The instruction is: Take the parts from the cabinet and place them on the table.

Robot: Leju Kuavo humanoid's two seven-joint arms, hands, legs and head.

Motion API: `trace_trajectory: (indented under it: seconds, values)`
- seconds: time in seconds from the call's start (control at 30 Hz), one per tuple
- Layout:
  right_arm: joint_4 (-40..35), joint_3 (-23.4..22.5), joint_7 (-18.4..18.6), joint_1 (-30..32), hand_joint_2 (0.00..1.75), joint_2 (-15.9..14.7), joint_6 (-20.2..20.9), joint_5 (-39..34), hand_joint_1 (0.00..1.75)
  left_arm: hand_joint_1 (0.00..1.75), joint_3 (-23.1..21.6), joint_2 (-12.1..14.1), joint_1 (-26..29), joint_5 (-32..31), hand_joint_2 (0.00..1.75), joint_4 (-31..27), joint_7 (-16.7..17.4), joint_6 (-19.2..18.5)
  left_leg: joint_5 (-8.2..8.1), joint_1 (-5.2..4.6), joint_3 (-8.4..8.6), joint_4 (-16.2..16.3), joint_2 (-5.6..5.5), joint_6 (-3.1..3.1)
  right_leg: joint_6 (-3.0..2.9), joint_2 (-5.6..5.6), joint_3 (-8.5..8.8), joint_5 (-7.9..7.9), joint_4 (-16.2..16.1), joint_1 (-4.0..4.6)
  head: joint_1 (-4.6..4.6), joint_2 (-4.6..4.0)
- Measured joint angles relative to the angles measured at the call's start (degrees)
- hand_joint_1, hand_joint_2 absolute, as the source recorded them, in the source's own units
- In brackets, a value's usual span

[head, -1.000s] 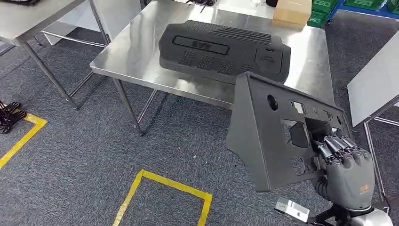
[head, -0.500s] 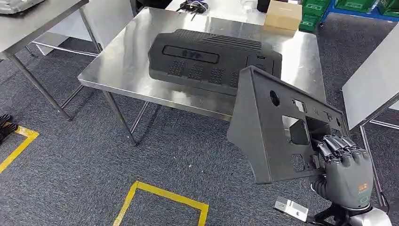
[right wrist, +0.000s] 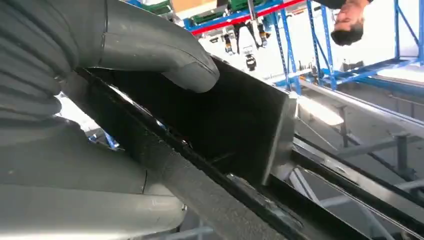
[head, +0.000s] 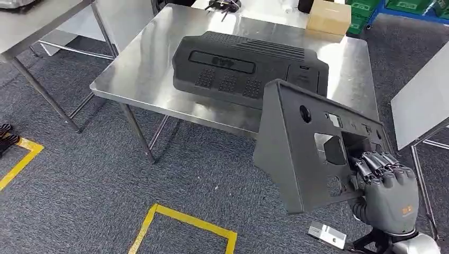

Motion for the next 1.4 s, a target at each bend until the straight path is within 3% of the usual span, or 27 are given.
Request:
trace_trajectory:
  seconds: [0.03,0.1,0.13,0.17,0.2,0.27,0.3,0.33,0.4,0.43,0.47,0.5,0.53,0.57,0.63,0.7,0.8,0.83,0.9,0.97,1.03,1.1,1.13,1.2,1.3,1.33,1.4]
  values:
    - [-0.02,-0.02,0.00,0.02,1.75,-0.09,0.00,0.00,1.75,0.00,0.00,-0.04,0.00,0.00,0.00,0.00,0.00,0.00,-0.09,0.03,-0.10,-0.44,0.06,-0.52,-0.59,0.09,0.33,0.40,-0.09,0.52,0.11,0.00]
    - [-0.02,-0.02,0.00,0.06,1.75,-0.13,0.00,0.00,1.75,0.00,0.00,-0.09,0.06,0.00,0.00,0.02,0.00,0.00,0.41,-0.09,0.65,0.08,0.25,-1.05,-1.57,0.16,0.54,1.37,-0.66,0.38,0.05,0.00]
    - [-0.04,-0.02,0.00,0.04,1.75,-0.09,0.00,0.00,1.75,0.00,0.00,-0.07,0.02,0.00,0.00,0.02,0.00,0.00,-0.34,-0.11,0.48,0.49,0.28,-1.20,-1.86,0.16,2.05,1.62,-1.20,-0.43,0.02,0.00]
    - [-0.04,-0.02,0.00,0.01,1.75,-0.04,0.00,0.00,1.75,0.00,0.00,-0.09,0.01,0.00,0.00,0.02,-0.02,0.00,-1.61,-0.15,0.04,2.31,0.32,-1.31,-1.94,0.14,2.64,1.60,-1.18,-0.44,-0.05,0.00]
    - [-0.04,-0.02,0.00,-0.06,1.75,-0.04,0.00,0.00,1.75,0.00,0.00,-0.07,0.00,0.00,0.00,0.02,-0.02,0.00,-3.32,-0.07,-1.34,5.43,0.34,-1.43,-2.17,0.12,2.85,1.44,-1.16,-0.43,-0.39,0.00]
    - [-0.02,0.02,0.07,0.02,1.75,0.00,0.00,0.00,1.75,0.00,0.00,-0.04,-0.02,0.00,0.00,0.02,-0.02,0.00,-7.55,-0.07,-6.37,14.73,0.33,-1.66,-2.52,0.10,3.06,1.19,-1.12,-0.17,-0.31,0.00]
    - [-0.02,0.02,0.04,0.01,1.75,0.02,0.00,0.00,1.75,0.00,0.00,-0.04,0.00,0.00,0.00,0.02,-0.02,0.00,-8.21,-0.04,-8.20,17.46,0.35,-1.78,-2.66,0.12,3.18,1.09,-1.11,-0.06,-0.35,0.00]
    - [-0.02,0.07,0.04,0.04,1.75,0.04,0.00,0.00,1.75,0.00,0.00,-0.04,0.02,0.00,0.00,0.02,-0.02,0.00,-7.44,-0.04,-8.59,17.35,0.36,-1.75,-2.74,0.17,3.38,0.99,-1.11,0.01,-0.31,0.00]
    - [-0.02,0.09,-0.09,0.04,1.75,0.07,0.00,0.00,1.75,0.00,0.00,-0.02,0.06,0.00,0.00,0.02,-0.02,0.00,-2.21,-0.04,-5.95,9.98,0.44,-1.58,-2.66,0.41,4.07,0.55,-1.07,0.02,-0.35,0.00]
    - [-0.02,0.09,-0.07,0.03,1.75,0.07,0.02,0.00,1.75,0.00,0.00,0.00,0.04,0.00,0.00,0.02,-0.02,0.00,0.80,-0.04,-3.71,4.86,0.47,-1.41,-2.49,0.44,4.49,0.29,-1.04,0.01,-0.35,0.00]
    - [-0.02,0.09,0.49,-0.19,1.75,0.04,0.66,0.64,1.75,0.00,0.00,0.02,0.06,-0.31,0.00,0.02,-0.02,0.00,2.45,-0.06,-2.13,0.94,0.52,-1.20,-2.28,0.38,4.34,-0.14,-1.02,0.02,-0.31,0.00]
    - [0.22,0.31,2.75,-1.90,1.75,-0.59,3.18,3.73,1.75,0.00,-0.02,0.04,0.04,-1.18,0.00,0.04,0.29,-0.29,-0.37,-0.03,-2.30,0.08,0.61,-1.01,-2.00,0.41,4.74,-0.31,-0.48,0.32,-0.29,0.00]
    - [2.26,1.64,6.37,-8.34,1.75,-2.41,10.30,7.60,1.75,0.00,-0.28,0.17,-0.08,-2.28,0.00,0.02,0.74,-0.92,-0.50,-0.53,-2.42,0.39,0.98,-0.71,-1.68,0.96,4.05,-0.25,-0.59,0.51,-0.15,0.00]
    - [5.79,3.26,7.39,-17.19,1.75,-4.16,18.47,9.05,1.75,0.00,-0.55,0.22,-0.08,-2.84,0.00,0.04,1.20,-1.40,0.90,-0.48,-2.40,0.02,0.92,0.05,-1.08,2.17,3.80,0.38,0.03,0.23,-0.40,0.00]
    - [12.53,4.57,7.45,-28.12,1.75,-6.42,30.67,9.33,1.75,0.00,-0.81,0.37,-0.73,-3.50,0.00,0.02,1.62,-1.97,1.65,-0.31,-1.33,-0.11,1.43,0.95,-0.54,2.40,3.41,0.17,0.32,0.39,-0.59,0.00]
    - [16.86,6.30,7.28,-35.10,1.75,-7.30,31.76,9.64,1.75,0.00,-1.07,0.55,-0.93,-3.63,0.00,-0.02,1.77,-2.25,2.03,-0.19,-1.19,-0.18,0.73,1.24,-0.39,1.04,1.48,-1.92,4.18,0.21,-0.09,0.00]
    - [20.00,9.66,8.85,-40.21,1.75,-7.72,31.06,10.14,1.75,0.00,-1.18,0.85,-0.81,-3.63,0.00,-0.02,2.08,-2.32,1.90,-0.17,-1.26,-0.16,0.08,1.21,-0.20,0.79,-6.08,-5.85,17.18,-0.38,0.02,0.00]
    - [20.88,10.47,9.36,-41.17,1.75,-7.67,31.08,10.51,1.75,0.00,-1.18,0.94,-0.78,-3.65,0.00,-0.02,2.32,-2.32,1.77,-0.11,-1.20,-0.15,-0.25,1.11,0.18,0.77,-7.45,-5.73,18.09,-0.62,0.00,0.00]
    - [23.12,13.08,10.23,-44.05,1.75,-6.87,31.19,12.54,1.75,0.00,-1.16,1.09,-0.77,-3.65,0.00,-0.02,2.67,-2.47,1.39,-0.04,-0.83,-0.13,-0.56,0.73,1.64,0.71,-6.40,-2.13,12.14,-1.04,0.02,0.00]
    - [25.40,15.96,11.21,-47.67,1.75,-4.77,31.69,14.43,1.75,0.00,-1.16,1.35,-0.80,-3.65,0.00,-0.02,2.84,-2.82,0.87,0.05,-0.32,-0.18,-0.54,0.14,2.84,0.61,-2.70,4.12,1.04,-1.28,0.04,0.00]
    - [28.00,18.87,11.89,-50.66,1.75,-2.71,32.24,15.28,1.75,0.00,-1.16,1.81,-0.95,-3.65,0.00,-0.02,2.93,-3.13,0.54,-0.08,-0.53,-0.42,-0.45,-0.53,0.23,0.29,-2.72,2.59,-0.04,-0.42,0.00,0.00]
    - [29.01,20.33,11.98,-51.52,1.75,-1.88,32.35,15.45,1.75,0.00,-1.14,1.97,-0.89,-3.63,0.00,0.00,2.99,-3.17,0.76,-0.05,-0.31,0.00,-0.51,-1.20,-0.71,0.28,-2.10,3.78,-0.21,-0.13,-0.04,0.00]
    - [29.46,20.87,12.06,-51.96,1.75,-1.40,32.33,15.52,1.75,0.00,-1.14,2.03,-0.90,-3.63,0.00,-0.02,3.02,-3.17,0.64,-0.03,0.05,-0.02,-0.46,-1.42,-1.01,0.29,-1.57,3.89,-0.25,-0.29,-0.24,0.00]
    - [29.90,21.64,12.13,-53.13,1.75,-0.88,32.30,15.56,1.75,0.00,-1.14,2.14,-0.88,-3.65,0.00,0.00,3.02,-3.19,-0.93,-0.03,-1.78,3.75,0.15,-1.73,-1.93,0.08,-0.35,3.47,-0.45,-0.65,-0.22,0.00]
    - [30.67,22.54,12.37,-53.97,1.75,-0.09,32.30,15.30,1.75,0.00,-1.16,2.25,-0.87,-3.65,0.00,0.02,3.02,-3.19,-5.53,0.01,-9.37,16.25,0.31,-1.98,-2.98,0.02,0.47,2.72,-0.44,0.00,-0.39,0.00]
    - [30.88,22.86,12.39,-53.97,1.75,0.13,32.30,15.26,1.75,0.00,-1.14,2.30,-0.82,-3.65,0.00,0.02,3.02,-3.17,-5.64,0.01,-11.10,18.00,0.32,-1.95,-3.26,0.04,0.82,2.49,-0.44,0.25,-0.35,0.00]
    - [31.21,23.43,12.41,-53.97,1.75,0.44,32.30,15.23,1.75,0.00,-1.14,2.40,-0.71,-3.65,0.00,0.02,3.04,-3.17,-1.46,0.00,-10.36,13.34,0.32,-1.63,-3.14,0.23,1.80,1.77,-0.42,0.46,-0.39,0.00]
